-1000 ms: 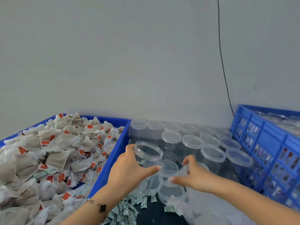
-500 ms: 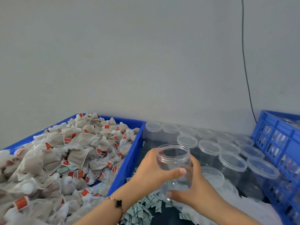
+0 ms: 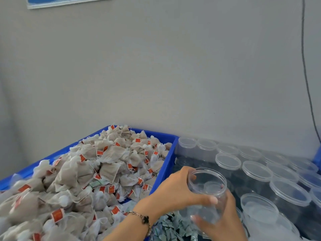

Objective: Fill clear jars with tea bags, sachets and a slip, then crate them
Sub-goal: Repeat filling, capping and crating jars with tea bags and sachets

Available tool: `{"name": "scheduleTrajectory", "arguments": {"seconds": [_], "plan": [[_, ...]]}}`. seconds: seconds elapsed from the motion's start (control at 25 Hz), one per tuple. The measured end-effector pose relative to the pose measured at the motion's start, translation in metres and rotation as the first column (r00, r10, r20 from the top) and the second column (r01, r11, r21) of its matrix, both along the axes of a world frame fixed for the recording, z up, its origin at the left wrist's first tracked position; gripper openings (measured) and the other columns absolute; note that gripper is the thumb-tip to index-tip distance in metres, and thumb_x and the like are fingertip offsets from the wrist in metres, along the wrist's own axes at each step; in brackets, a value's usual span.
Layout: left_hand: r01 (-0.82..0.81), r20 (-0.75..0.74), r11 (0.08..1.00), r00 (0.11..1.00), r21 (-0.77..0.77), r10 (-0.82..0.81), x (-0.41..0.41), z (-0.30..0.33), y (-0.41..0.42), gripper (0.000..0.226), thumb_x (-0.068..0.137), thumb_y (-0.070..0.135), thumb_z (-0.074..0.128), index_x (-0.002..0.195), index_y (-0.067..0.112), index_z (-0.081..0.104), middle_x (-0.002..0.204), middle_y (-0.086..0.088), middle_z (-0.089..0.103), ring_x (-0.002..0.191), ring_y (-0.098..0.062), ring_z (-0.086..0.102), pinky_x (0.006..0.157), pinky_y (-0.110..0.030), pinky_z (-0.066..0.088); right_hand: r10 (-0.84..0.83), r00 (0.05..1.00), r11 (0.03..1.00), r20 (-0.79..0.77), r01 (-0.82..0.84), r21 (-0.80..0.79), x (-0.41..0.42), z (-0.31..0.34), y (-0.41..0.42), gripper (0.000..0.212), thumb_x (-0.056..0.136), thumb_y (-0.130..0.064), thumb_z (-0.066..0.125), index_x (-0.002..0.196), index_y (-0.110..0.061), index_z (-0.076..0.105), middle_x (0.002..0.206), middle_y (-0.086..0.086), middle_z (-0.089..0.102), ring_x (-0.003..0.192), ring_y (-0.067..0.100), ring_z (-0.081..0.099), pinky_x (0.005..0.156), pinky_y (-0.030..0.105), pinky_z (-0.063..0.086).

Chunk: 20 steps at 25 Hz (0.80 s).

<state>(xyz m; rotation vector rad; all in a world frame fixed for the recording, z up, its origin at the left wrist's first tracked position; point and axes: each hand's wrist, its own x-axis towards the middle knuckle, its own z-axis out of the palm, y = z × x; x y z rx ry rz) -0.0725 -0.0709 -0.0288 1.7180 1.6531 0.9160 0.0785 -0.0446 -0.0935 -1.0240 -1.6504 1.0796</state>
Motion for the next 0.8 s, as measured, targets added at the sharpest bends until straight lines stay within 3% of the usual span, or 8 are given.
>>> {"name": "scheduleTrajectory", "arguments": {"seconds": [0.04, 0.12, 0.2, 0.28, 0.32, 0.44, 0.64, 0.8], "plan": [[-0.038, 0.023, 0.999, 0.999, 0.028, 0.038, -0.01, 0.005, 0.001, 0.08, 0.049, 0.093, 0.054, 0.115, 0.048, 0.051, 0.112, 0.026, 0.059, 0.097, 0.011, 0.056, 0.078, -0.013, 0.046, 0.016, 1.0, 1.0, -0.007, -0.016, 0.008, -0.002, 0.0, 0.003, 0.105, 0.049, -0.006, 0.091, 0.13, -0.039, 0.033, 0.116, -0.023, 0.048, 0.102, -0.006, 0.052, 0.083, 0.011, 0.039], [-0.321, -0.001, 0.934, 0.946, 0.16, 0.325, -0.04, 0.008, 0.006, 0.069, 0.069, 0.085, 0.048, 0.116, 0.035, 0.059, 0.112, 0.023, 0.059, 0.093, 0.01, 0.054, 0.071, -0.009, 0.04, 0.036, 0.999, 0.999, -0.022, -0.036, 0.017, -0.014, -0.002, 0.005, 0.116, 0.047, -0.007, 0.092, 0.139, -0.036, 0.028, 0.125, -0.02, 0.041, 0.113, -0.001, 0.043, 0.097, 0.02, 0.033], [-0.62, -0.27, 0.729, 0.677, 0.29, 0.684, -0.077, 0.003, 0.01, 0.037, 0.09, 0.052, 0.051, 0.114, 0.024, 0.061, 0.121, 0.009, 0.057, 0.103, -0.006, 0.053, 0.08, -0.02, 0.045, 0.087, 0.995, 0.996, -0.043, -0.086, 0.015, -0.034, -0.008, 0.006, 0.117, 0.046, -0.002, 0.091, 0.14, -0.036, 0.029, 0.129, -0.02, 0.042, 0.115, 0.0, 0.045, 0.098, 0.021, 0.038], [-0.733, -0.555, 0.649, 0.459, 0.205, 0.693, -0.108, -0.014, 0.007, 0.033, 0.094, 0.031, 0.049, 0.124, 0.019, 0.059, 0.141, -0.007, 0.043, 0.131, -0.023, 0.038, 0.108, -0.037, 0.035, 0.144, 0.985, 0.989, -0.095, -0.146, -0.016, -0.055, -0.018, 0.008, 0.114, 0.046, 0.005, 0.087, 0.138, -0.036, 0.034, 0.13, -0.018, 0.047, 0.113, 0.003, 0.052, 0.09, 0.029, 0.052], [-0.754, -0.638, 0.647, 0.445, 0.112, 0.629, -0.117, -0.023, 0.005, 0.035, 0.096, 0.028, 0.047, 0.129, 0.019, 0.056, 0.149, -0.011, 0.032, 0.139, -0.027, 0.026, 0.115, -0.041, 0.025, 0.157, 0.981, 0.986, -0.115, -0.163, -0.044, -0.062, -0.022, 0.01, 0.112, 0.047, 0.005, 0.087, 0.136, -0.038, 0.034, 0.129, -0.018, 0.047, 0.112, 0.005, 0.053, 0.086, 0.033, 0.054], [-0.761, -0.712, 0.649, 0.458, -0.003, 0.533, -0.124, -0.039, 0.004, 0.039, 0.097, 0.022, 0.042, 0.135, 0.023, 0.049, 0.155, -0.016, 0.013, 0.142, -0.034, 0.014, 0.115, -0.044, 0.019, 0.156, 0.977, 0.983, -0.148, -0.168, -0.072, -0.07, -0.029, 0.017, 0.107, 0.053, -0.006, 0.09, 0.131, -0.047, 0.028, 0.121, -0.026, 0.042, 0.104, -0.007, 0.048, 0.073, 0.008, 0.043], [-0.844, -0.707, 0.534, 0.35, 0.047, 0.615, -0.125, -0.045, 0.005, 0.033, 0.093, 0.011, 0.041, 0.125, 0.016, 0.049, 0.13, -0.02, 0.036, 0.12, -0.036, 0.037, 0.098, -0.042, 0.04, 0.13, 0.986, 0.99, -0.109, -0.135, -0.047, -0.062, -0.032, 0.018, 0.109, 0.054, -0.017, 0.091, 0.134, -0.048, 0.024, 0.129, -0.019, 0.038, 0.119, 0.005, 0.04, 0.096, 0.024, 0.035], [-0.825, -0.598, 0.512, 0.29, 0.24, 0.747, -0.127, -0.049, -0.001, 0.025, 0.092, 0.002, 0.046, 0.117, 0.004, 0.043, 0.113, -0.017, 0.056, 0.104, -0.031, 0.056, 0.082, -0.034, 0.049, 0.151, 0.986, 0.987, -0.074, -0.155, -0.046, -0.061, -0.029, 0.015, 0.112, 0.056, -0.018, 0.09, 0.14, -0.043, 0.021, 0.127, -0.02, 0.036, 0.118, 0.002, 0.038, 0.103, 0.027, 0.035]]}}
